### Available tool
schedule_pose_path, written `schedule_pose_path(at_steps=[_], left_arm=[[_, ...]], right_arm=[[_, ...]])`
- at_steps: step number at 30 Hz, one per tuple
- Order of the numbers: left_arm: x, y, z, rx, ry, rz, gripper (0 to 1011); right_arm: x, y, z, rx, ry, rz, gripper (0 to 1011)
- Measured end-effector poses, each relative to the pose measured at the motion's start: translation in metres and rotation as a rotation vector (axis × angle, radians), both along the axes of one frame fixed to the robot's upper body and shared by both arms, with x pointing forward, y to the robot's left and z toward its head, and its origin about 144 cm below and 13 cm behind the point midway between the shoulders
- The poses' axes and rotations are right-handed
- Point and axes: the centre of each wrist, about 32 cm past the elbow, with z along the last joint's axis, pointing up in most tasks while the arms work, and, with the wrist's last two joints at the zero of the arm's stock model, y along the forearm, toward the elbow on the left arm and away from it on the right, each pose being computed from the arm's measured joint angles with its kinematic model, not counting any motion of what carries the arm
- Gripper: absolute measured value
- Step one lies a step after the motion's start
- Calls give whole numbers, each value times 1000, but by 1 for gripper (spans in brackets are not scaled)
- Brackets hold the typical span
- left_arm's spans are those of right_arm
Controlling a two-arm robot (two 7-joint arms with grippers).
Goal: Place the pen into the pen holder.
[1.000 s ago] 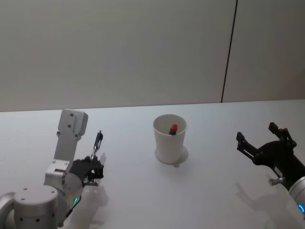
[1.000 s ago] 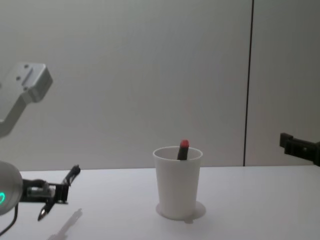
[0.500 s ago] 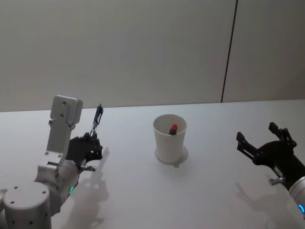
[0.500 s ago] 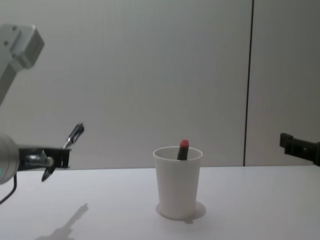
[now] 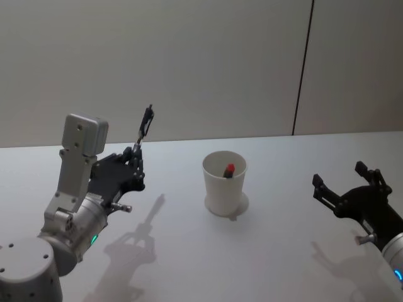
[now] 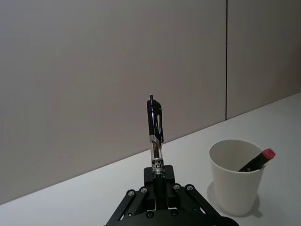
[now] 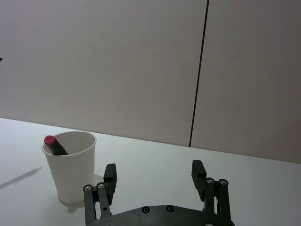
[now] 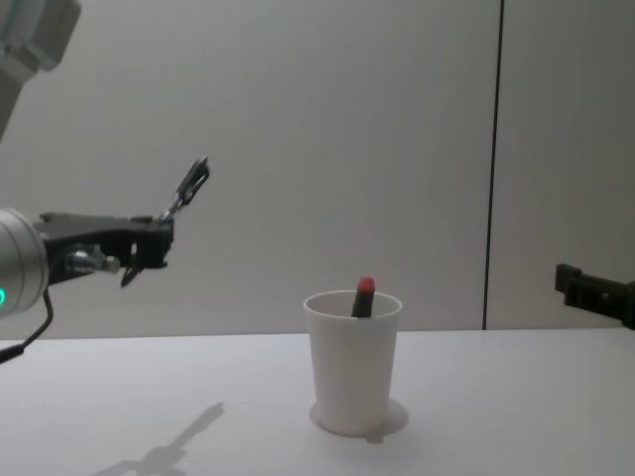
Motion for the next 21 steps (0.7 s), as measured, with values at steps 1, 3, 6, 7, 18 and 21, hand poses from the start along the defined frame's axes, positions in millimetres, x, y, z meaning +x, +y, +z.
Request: schedule_pose_path(at_steps=[1,3,6,7,18,21], left_arm=[[0,1,0,0,-9,-10,139],[2,2,0,0,-34,-41,139],[4,4,0,-1,-68,-88,139],[4,5,0,-1,-76,-98,139],[12,8,-1,6,-175,-264,139],[15,8,-1,11,-203,-331,139]], right_arm=[[0,0,0,0,0,0,1002],[0,0,0,0,0,0,1002],[0,0,0,0,0,0,1002],[0,0,0,0,0,0,1002],[0,0,0,0,0,0,1002],[0,0,0,0,0,0,1002]])
